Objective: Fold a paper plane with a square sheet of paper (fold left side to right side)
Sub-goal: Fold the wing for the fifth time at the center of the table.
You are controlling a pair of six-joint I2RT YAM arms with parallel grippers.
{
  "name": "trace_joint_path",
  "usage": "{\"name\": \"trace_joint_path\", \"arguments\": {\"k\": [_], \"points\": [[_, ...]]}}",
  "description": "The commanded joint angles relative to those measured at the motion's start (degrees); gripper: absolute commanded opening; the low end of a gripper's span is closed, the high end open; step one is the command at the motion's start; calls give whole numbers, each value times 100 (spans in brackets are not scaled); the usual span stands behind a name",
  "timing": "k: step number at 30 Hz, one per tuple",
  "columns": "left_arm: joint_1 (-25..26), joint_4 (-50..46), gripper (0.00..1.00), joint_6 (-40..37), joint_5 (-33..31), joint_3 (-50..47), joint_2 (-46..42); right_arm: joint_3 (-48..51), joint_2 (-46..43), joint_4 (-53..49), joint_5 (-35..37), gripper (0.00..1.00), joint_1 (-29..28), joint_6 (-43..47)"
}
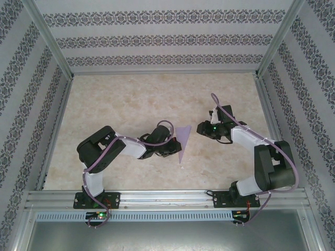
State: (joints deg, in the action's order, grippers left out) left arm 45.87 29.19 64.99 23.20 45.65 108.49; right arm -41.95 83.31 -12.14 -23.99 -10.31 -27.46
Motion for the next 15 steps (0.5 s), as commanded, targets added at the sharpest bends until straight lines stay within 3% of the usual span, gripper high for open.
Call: {"name": "trace_joint_path", "arguments": {"k": [1,7,15], "points": [[80,724,8,225,-459,-157,-195,-34,-191,-498,518,41,-183,249],[-42,-493,20,-596,-1175,-524,-1566,-404,-116,-869,1175,51,-960,261],[-846,-1626,27,-811,-1559,-1488,-3236,-1172,590,-1206,2036,58,-2099,127]]}}
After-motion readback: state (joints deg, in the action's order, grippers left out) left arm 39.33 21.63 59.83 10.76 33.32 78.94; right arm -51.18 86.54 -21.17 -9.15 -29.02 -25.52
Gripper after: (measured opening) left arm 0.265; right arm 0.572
